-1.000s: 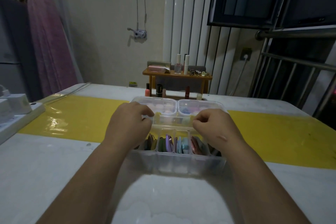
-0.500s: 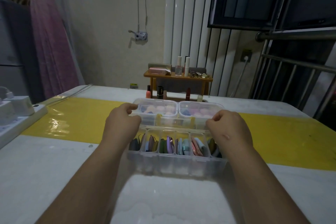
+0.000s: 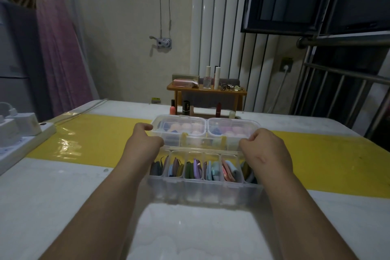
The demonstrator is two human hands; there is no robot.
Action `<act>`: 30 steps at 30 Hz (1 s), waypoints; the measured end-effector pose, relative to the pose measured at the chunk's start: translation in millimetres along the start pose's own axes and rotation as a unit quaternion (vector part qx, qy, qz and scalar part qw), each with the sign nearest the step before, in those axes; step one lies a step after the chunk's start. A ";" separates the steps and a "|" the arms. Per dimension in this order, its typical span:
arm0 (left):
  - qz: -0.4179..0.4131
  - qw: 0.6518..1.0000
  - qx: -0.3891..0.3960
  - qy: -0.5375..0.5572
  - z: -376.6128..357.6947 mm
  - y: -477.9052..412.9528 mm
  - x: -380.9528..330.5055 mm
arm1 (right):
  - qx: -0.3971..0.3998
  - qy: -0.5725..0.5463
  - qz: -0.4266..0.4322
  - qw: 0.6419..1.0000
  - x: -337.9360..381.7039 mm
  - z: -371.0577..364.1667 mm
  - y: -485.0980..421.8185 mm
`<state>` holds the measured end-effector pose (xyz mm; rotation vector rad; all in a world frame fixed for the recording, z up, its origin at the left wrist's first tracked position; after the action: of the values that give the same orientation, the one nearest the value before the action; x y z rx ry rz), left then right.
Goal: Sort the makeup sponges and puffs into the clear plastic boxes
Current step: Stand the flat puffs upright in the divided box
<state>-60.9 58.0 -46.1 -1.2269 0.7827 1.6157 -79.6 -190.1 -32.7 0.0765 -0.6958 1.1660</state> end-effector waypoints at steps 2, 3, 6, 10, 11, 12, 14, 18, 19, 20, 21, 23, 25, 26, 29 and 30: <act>-0.002 1.000 0.001 0.010 -0.5 -0.2 0.5 | -0.004 -0.008 0.004 1.000 -0.2 0.3 1.1; -0.006 1.000 0.003 0.018 -1.0 -0.1 0.9 | -0.007 -0.017 0.007 1.000 0.0 0.8 1.9; -0.020 0.999 -0.005 0.047 0.8 -1.1 1.6 | -0.022 -0.062 0.013 0.998 3.3 3.1 6.1; -0.027 0.993 0.004 0.115 8.3 -3.7 -0.9 | -0.032 -0.167 0.009 0.985 8.4 8.9 12.3; -0.021 0.990 0.016 0.135 9.2 -6.2 0.1 | -0.021 -0.204 0.002 0.979 9.1 10.1 12.4; -0.019 0.988 0.031 0.153 9.5 -7.4 -0.5 | -0.007 -0.240 -0.004 0.971 9.9 10.8 11.6; -0.019 0.981 0.057 0.184 9.3 -8.5 -2.0 | 0.025 -0.299 -0.014 0.954 12.3 11.4 11.0; -0.020 0.975 0.082 0.205 8.0 -10.1 0.4 | 0.061 -0.313 -0.024 0.948 18.7 16.3 13.3; -0.018 0.974 0.083 0.208 8.1 -9.3 0.2 | 0.065 -0.318 -0.033 0.945 19.7 17.5 14.1; -0.013 0.974 0.083 0.209 8.7 -8.2 -0.3 | 0.068 -0.327 -0.044 0.941 19.9 18.3 14.7; -0.007 0.974 0.084 0.209 10.0 -7.2 -0.2 | 0.072 -0.338 -0.058 0.937 19.3 18.1 15.3; 0.011 0.973 0.089 0.211 12.2 -7.4 -0.7 | 0.080 -0.363 -0.087 0.924 17.5 17.9 13.7; 0.039 0.968 0.116 0.218 16.5 -7.3 -1.4 | 0.096 -0.397 -0.129 0.904 15.0 19.6 12.1; 0.054 0.966 0.137 0.213 19.1 -6.2 -2.1 | 0.104 -0.412 -0.150 0.893 13.0 21.0 10.5; 0.084 0.959 0.191 0.194 24.2 -1.0 -3.2 | 0.127 -0.420 -0.172 0.882 10.4 23.6 8.5; 0.088 0.959 0.195 0.186 24.8 -1.7 -1.0 | 0.136 -0.403 -0.168 0.889 10.0 21.9 8.0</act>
<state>-68.2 80.3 -37.6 -1.2057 1.4115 1.2916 -94.5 -187.4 -12.4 0.9303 -1.1832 0.8597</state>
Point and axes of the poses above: each hand's wrist, its own y-axis away from the middle knuckle, its own z-axis out of the back of the hand, x = y × z, the point moved 1 cm from there along -y, towards the middle knuckle
